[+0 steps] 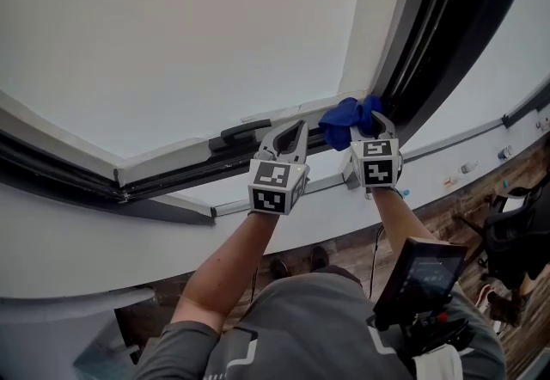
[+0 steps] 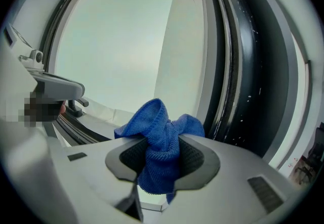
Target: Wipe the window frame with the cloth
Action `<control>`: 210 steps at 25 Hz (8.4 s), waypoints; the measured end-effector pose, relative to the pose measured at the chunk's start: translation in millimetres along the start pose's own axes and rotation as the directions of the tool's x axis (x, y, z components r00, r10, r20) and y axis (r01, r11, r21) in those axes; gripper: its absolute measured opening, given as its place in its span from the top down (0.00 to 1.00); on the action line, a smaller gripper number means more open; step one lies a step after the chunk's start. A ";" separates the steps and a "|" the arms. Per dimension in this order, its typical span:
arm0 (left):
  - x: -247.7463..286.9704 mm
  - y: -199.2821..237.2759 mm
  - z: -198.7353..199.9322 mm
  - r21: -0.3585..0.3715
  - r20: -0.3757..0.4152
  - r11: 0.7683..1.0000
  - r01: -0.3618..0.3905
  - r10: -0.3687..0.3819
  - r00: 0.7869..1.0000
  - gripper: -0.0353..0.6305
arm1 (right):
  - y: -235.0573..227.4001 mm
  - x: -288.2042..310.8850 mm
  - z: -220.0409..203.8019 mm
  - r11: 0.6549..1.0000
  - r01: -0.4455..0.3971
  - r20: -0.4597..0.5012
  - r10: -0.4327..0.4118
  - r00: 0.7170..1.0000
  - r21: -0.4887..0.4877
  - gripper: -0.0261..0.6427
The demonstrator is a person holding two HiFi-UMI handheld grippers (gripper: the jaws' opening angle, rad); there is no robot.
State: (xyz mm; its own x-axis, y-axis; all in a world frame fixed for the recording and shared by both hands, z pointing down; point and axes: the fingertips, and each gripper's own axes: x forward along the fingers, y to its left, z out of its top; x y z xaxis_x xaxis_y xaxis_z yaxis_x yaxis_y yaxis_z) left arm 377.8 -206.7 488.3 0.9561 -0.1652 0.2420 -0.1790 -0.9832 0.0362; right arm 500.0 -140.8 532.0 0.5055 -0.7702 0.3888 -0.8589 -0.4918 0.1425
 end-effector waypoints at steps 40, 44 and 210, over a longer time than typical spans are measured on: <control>-210.1 141.4 -13.6 -0.132 0.058 0.902 -0.410 0.420 0.906 0.94 | 205.0 -13.3 25.7 0.936 -0.334 -0.008 0.337 0.942 0.110 0.73; -218.8 134.1 -13.4 -0.140 0.073 0.905 -0.402 0.414 0.907 0.94 | 202.6 -39.0 33.0 0.935 -0.334 0.029 0.333 0.942 0.122 0.73; -521.8 323.1 280.7 -0.043 0.344 0.653 -0.756 0.720 0.603 0.94 | 614.1 -163.5 495.6 0.394 -0.838 0.393 0.888 0.240 -0.377 0.73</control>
State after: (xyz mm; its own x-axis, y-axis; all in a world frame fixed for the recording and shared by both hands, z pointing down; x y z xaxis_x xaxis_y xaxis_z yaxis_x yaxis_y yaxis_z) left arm -113.8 -460.1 101.5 0.5272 -0.8341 -0.1620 -0.8496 -0.5142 -0.1174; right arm -69.8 -518.1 104.8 -0.6092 -0.7810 -0.1375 -0.7926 0.6053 0.0736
